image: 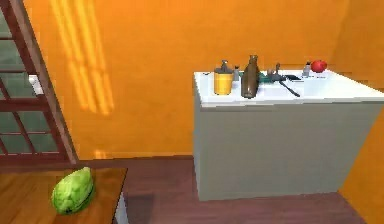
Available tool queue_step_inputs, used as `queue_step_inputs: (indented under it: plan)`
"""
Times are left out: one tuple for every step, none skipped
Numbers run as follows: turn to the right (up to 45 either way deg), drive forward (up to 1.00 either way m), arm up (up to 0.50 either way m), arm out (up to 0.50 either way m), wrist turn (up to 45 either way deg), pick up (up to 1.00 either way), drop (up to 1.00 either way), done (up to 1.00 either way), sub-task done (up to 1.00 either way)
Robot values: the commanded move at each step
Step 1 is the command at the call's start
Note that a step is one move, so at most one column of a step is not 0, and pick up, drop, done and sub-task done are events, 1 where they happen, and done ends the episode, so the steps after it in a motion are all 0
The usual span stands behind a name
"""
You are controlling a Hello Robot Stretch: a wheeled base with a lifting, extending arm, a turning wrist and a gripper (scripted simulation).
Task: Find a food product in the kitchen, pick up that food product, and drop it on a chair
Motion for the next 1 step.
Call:
queue_step_inputs:
  plan:
    - [0.0,0.45,0.00,0.00,0.0,0.00,0.00,0.00,0.00]
